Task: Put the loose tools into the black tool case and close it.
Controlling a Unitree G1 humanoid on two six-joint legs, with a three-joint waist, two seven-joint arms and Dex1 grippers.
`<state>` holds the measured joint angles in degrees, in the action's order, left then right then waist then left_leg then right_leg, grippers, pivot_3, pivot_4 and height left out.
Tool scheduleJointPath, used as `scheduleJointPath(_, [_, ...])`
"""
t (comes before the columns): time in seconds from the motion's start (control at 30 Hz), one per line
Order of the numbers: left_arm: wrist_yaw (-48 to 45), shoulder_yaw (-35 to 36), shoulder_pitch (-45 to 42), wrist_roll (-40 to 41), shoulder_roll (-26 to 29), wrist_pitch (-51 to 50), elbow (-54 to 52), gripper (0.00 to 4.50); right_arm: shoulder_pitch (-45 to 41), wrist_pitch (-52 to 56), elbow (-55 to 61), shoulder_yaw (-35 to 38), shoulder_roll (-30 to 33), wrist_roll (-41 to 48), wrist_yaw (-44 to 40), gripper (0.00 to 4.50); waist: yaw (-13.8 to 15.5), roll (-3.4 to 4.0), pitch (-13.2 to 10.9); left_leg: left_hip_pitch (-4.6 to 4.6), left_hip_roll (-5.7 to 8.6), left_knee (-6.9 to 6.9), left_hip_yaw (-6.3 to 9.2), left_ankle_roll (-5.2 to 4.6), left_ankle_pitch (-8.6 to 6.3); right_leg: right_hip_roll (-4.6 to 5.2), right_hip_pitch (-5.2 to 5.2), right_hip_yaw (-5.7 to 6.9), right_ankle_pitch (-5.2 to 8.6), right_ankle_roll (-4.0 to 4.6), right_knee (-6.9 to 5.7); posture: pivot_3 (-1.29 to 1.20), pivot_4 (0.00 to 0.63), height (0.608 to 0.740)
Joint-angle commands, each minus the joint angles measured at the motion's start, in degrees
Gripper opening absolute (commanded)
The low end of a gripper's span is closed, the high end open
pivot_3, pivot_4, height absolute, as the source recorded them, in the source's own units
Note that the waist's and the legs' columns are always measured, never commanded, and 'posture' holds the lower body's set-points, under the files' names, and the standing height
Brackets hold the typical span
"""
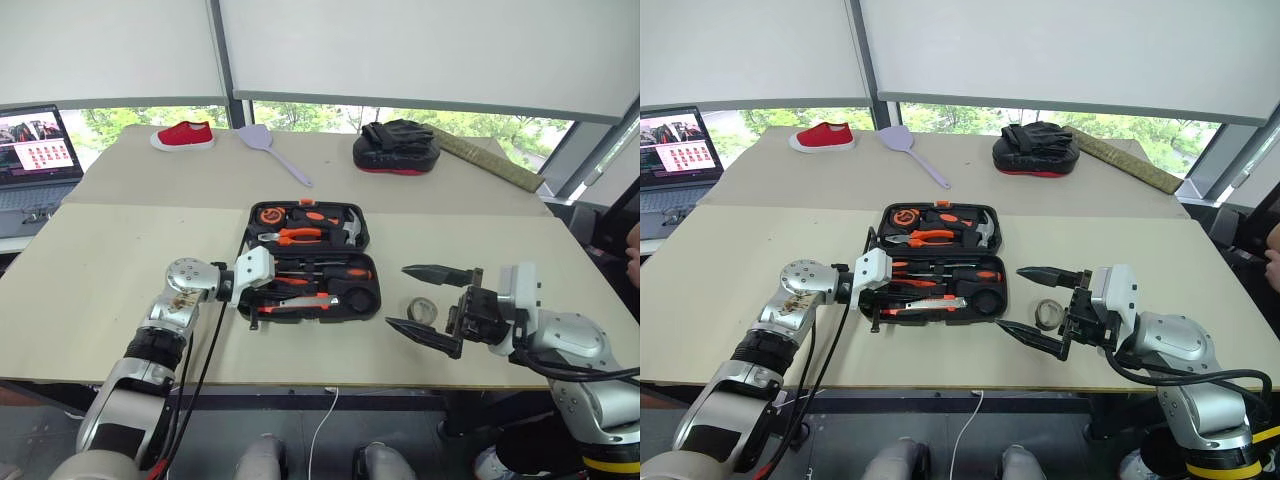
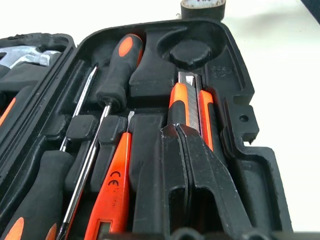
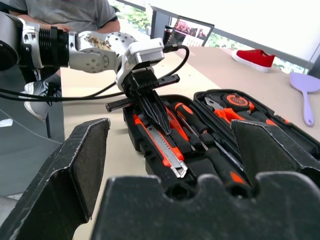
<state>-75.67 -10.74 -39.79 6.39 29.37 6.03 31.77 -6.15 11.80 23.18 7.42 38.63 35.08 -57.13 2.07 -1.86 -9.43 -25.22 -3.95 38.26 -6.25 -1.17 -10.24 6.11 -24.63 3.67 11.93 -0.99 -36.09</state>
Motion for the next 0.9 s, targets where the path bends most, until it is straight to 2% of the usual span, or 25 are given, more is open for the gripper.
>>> scheduleJointPath(0.03, [-0.9,-3.9,2.3,-3.8,1.2,-6.4,1.1,0.05,-0.1,0.3,2.4,1.8,0.4,1.3,0.5,4.5,-0.1,0.15,0.1,0.03,0.0,0.0,0.0,-0.01,-0.01,0.0,0.03,0.0,0.01,0.0,0.0,0.0,0.15,0.74])
scheduleJointPath(0.17, [2.7,-6.2,4.3,-7.0,1.0,-7.5,3.2,0.05,-0.4,0.5,2.3,1.6,0.2,1.1,0.9,4.5,-0.2,0.45,0.4,0.29,0.0,-0.01,0.01,-0.08,-0.07,0.0,0.32,0.0,0.05,-0.02,0.07,0.0,0.15,0.74])
scheduleJointPath(0.3, [4.4,-4.5,5.8,-5.0,-0.3,-7.4,3.3,0.05,0.0,1.2,2.6,1.7,0.1,1.8,1.5,4.5,-0.5,0.61,1.1,0.57,-0.01,-0.07,0.01,-0.01,-0.13,0.03,0.49,-0.01,0.31,0.38,0.09,0.0,0.15,0.74])
scheduleJointPath(0.37, [4.4,-3.6,5.9,-4.2,-0.5,-3.8,4.0,0.05,0.9,1.3,3.2,1.9,0.1,1.9,1.5,4.5,-0.6,0.68,1.4,0.62,0.0,-0.11,0.02,0.03,-0.15,0.06,0.51,-0.02,0.33,0.4,0.09,0.0,0.15,0.74])
scheduleJointPath(0.53, [0.3,3.9,6.3,5.2,-1.2,-0.3,1.6,0.05,3.9,1.6,4.5,4.6,0.6,2.3,2.4,4.5,-0.8,0.66,1.5,0.58,0.0,-0.17,0.04,0.26,-0.29,0.08,0.44,-0.02,0.35,0.42,0.08,0.0,0.15,0.74])
scheduleJointPath(0.63, [-2.9,7.7,6.7,10.4,-0.7,0.9,-1.8,0.76,6.4,1.9,4.7,7.1,1.8,2.8,2.1,4.5,-1.2,0.63,1.5,0.49,0.03,-0.22,0.01,-0.06,-0.12,0.09,0.36,-0.05,0.37,0.38,0.1,0.0,0.15,0.74])
scheduleJointPath(0.77, [-8.7,11.1,10.5,18.9,2.1,-5.1,-13.8,2.35,14.5,-1.3,2.5,13.6,2.6,0.2,1.3,4.5,-1.2,0.5,1.4,0.33,0.03,-0.29,0.03,-0.12,-0.17,0.08,0.25,-0.01,0.42,0.33,0.11,0.0,0.15,0.74])
scheduleJointPath(0.9, [-7.9,13.6,17.8,22.2,5.2,-8.6,-22.6,3.88,22.9,-8.9,-3.8,19.3,-0.6,-4.9,2.1,4.5,-1.2,0.52,1.4,0.36,0.05,-0.31,0.04,-0.16,-0.28,0.12,0.31,0.0,0.52,0.17,0.16,0.0,0.15,0.74])
